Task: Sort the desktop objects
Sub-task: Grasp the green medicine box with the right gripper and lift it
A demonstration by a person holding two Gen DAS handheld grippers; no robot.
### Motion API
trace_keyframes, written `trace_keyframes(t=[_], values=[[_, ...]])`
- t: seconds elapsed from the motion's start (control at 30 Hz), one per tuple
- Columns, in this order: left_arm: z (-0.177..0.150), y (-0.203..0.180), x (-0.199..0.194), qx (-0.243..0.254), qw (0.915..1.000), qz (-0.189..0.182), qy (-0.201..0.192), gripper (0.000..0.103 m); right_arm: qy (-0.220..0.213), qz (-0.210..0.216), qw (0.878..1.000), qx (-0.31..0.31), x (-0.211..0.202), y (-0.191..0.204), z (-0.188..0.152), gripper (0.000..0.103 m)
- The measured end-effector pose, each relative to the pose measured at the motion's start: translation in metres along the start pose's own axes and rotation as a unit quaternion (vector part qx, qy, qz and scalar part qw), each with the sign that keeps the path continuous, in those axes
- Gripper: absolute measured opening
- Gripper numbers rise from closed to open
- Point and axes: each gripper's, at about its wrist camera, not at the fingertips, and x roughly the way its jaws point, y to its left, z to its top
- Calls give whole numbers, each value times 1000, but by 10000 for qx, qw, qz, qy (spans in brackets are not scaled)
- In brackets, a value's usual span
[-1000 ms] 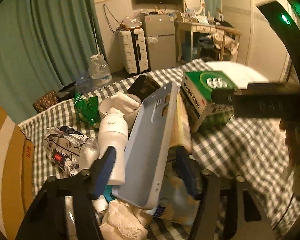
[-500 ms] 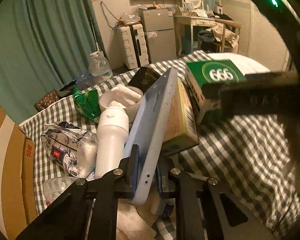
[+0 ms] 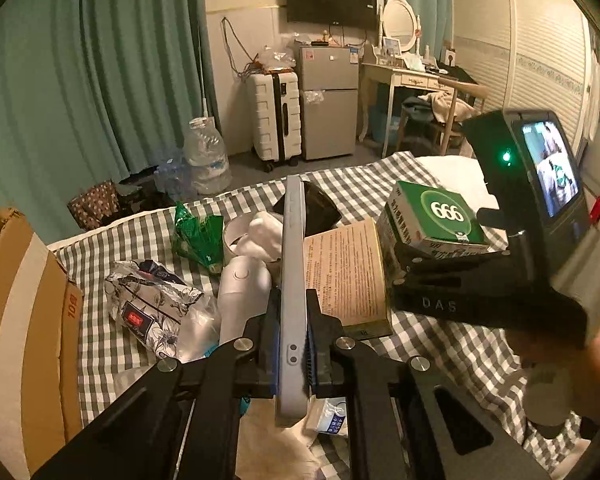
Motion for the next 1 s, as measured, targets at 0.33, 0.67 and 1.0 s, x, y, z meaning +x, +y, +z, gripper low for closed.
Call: trace_keyframes(t=[0.33,0.67,1.0], values=[[9,6,-17,-130,9997,-52,-219,10,-17,380,9969,687,3,-34,2,100],[16,19,-39,-315,9991,-4,-294,10,-400,270,9980,404,-32,-20,7,44],[6,18,-30,-365,9993,-109,-34,10,-199,455,9919,1168,-28,-50,-10,103]])
